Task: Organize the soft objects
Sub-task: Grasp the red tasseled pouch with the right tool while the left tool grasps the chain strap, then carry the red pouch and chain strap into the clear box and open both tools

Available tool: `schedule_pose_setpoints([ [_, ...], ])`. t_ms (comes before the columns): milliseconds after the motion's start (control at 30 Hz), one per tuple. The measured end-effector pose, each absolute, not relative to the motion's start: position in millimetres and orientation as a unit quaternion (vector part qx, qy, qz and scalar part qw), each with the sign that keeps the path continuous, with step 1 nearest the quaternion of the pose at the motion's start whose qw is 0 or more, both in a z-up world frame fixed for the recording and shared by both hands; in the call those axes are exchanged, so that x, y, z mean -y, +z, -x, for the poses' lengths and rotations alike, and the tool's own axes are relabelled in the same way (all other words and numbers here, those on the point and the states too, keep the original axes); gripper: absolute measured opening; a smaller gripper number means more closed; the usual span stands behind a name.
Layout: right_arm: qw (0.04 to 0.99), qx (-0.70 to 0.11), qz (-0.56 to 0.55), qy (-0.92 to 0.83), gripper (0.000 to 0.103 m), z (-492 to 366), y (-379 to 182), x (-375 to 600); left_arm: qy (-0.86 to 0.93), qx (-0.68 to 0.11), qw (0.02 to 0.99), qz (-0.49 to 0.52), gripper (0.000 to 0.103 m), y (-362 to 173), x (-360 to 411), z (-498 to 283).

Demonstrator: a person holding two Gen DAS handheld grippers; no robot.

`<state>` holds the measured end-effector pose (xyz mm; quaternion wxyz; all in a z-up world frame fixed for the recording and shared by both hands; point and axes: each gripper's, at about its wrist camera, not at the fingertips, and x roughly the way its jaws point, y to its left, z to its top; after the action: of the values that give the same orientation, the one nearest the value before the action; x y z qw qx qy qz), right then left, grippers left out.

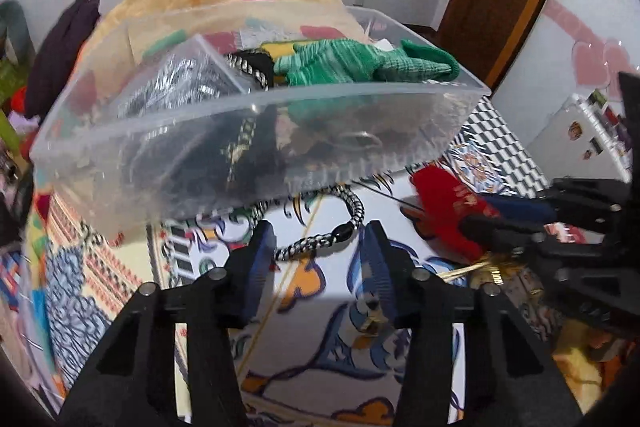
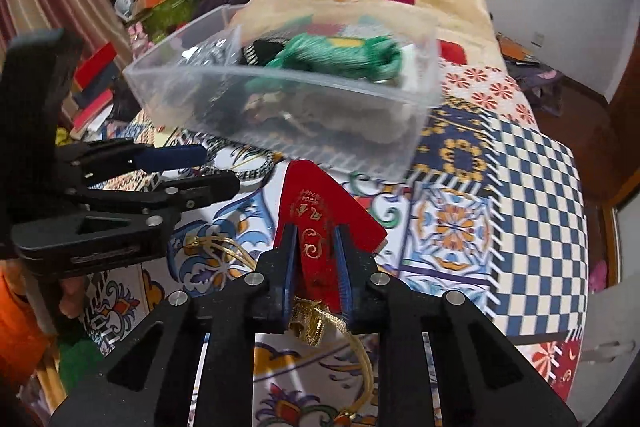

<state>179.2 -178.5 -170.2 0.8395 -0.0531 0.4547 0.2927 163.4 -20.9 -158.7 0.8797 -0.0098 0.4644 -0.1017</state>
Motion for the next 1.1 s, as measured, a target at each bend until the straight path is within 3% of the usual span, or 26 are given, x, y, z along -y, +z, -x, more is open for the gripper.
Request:
schedule_pose_setpoints([
  [33,0.841,-0.453,0.047,0.291,0.016,-179.4,-169.1,182.1,-0.105,-0.468,0.878,0.005,0.034,-159.8,23.1,-165.4],
  [100,0.843,-0.451,0.037,0.291,0.016,-180.3,-166.5,184.5,-0.11,-0.474,0.873,0.0,0.032,-163.4,26.5,-169.5],
  [300,0.845,-0.444,0.029,0.297,0.016,-178.4,-162.9,187.1,-0.123,-0.473,0.872,-0.03,0.008,-167.7,36.5,-164.6],
  [833,0.85,-0.428,0.031,0.306,0.016,-173.2,-151.3,185.0,-0.15,-0.467,0.871,0.022,0.007,-156.2,23.8,-111.0],
  [1100,0.865,-0.396,0.029,0.308,0.016,-171.9,-125.7,181.4,-0.13,-0.402,0.906,0.033,0.007,-107.9,8.5,-96.9],
])
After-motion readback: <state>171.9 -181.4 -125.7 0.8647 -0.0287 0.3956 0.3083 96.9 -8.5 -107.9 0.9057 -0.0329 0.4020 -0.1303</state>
